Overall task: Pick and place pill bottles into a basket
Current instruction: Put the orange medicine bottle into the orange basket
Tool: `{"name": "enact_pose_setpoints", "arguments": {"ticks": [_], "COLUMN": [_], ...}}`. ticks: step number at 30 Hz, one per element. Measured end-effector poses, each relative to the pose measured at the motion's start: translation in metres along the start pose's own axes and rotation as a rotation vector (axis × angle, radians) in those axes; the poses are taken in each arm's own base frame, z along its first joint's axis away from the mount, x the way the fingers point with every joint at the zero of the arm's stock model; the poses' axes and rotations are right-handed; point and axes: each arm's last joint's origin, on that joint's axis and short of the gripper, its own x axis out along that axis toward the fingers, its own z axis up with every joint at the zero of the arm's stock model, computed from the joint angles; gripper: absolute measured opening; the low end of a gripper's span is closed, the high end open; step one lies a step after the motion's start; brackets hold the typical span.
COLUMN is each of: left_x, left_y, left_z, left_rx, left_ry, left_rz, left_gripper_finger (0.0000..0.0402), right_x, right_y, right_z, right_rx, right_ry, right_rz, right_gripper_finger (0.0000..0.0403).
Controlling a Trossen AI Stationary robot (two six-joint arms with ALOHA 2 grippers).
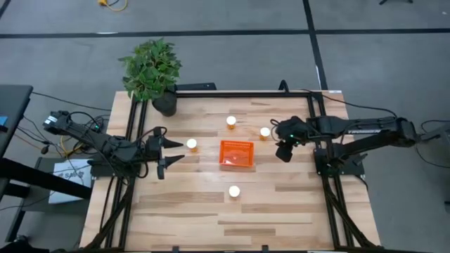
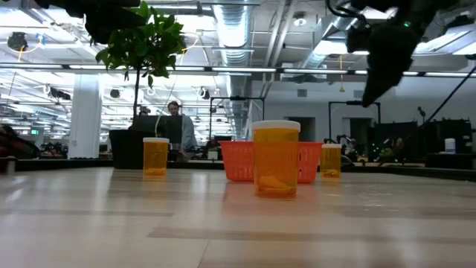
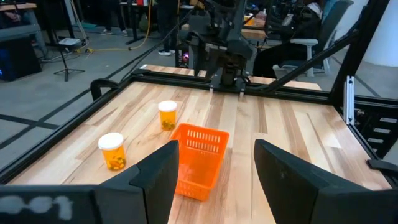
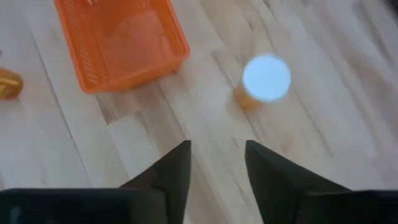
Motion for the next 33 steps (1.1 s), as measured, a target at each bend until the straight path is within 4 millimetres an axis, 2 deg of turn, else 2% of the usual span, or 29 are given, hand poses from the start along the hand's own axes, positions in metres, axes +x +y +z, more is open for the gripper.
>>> {"name": "enact_pose_setpoints", "arguments": {"ticks": [6, 9, 15, 19, 33], "left_x": [0.000, -0.002, -0.004, -0.003, 0.002], "left_y": [-0.001, 0.000, 0.002, 0.005, 0.019], "left_z": [-0.002, -0.004, -0.007, -0.006, -0.009], "left_rx": [0.011, 0.021, 0.040, 0.017, -0.077], "left_ry": [0.025, 0.046, 0.077, 0.072, 0.105], "left_rz": [-0.045, -0.064, -0.054, -0.015, 0.093], "left_gripper_finger": [0.0199, 0.0199, 0.0199, 0.0199, 0.0199], "right_x": [-0.013, -0.016, -0.009, -0.003, 0.018], "right_y": [0.004, 0.006, 0.003, -0.006, -0.052], "right_z": [0.039, 0.056, 0.076, 0.086, 0.104], "right_rx": [-0.093, -0.179, -0.353, -0.448, -0.455], "right_ry": [0.024, 0.076, 0.233, 0.273, 0.218], "right_rz": [-0.017, -0.022, 0.010, 0.009, -0.013], "right_gripper_finger": [0.0221, 0.0240, 0.0244, 0.0244, 0.0244]}}
